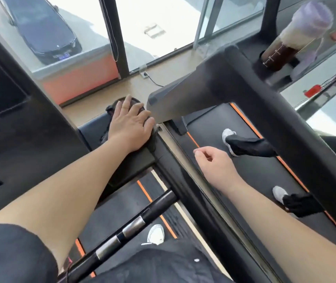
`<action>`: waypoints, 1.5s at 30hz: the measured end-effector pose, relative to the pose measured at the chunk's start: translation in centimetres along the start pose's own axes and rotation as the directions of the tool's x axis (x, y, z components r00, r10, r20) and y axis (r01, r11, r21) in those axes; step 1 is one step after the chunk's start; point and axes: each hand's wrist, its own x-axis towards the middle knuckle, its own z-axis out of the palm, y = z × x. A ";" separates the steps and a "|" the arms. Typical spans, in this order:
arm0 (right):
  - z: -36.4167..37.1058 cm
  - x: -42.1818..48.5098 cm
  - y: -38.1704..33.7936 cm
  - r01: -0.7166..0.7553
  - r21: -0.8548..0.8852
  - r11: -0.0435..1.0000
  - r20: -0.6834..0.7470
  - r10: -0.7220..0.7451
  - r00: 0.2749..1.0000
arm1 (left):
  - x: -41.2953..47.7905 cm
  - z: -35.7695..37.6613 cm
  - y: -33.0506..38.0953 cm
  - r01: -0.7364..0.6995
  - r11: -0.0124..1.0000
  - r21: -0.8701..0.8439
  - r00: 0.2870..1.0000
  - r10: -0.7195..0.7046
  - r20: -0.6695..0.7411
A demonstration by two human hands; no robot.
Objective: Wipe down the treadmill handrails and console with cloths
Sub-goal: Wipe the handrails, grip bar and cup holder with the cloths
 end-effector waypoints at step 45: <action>-12.0 -27.1 23.3 -0.028 0.099 0.995 -0.144 0.042 0.989 | -45.8 11.6 35.5 -0.221 0.706 -0.672 0.974 0.132 -0.182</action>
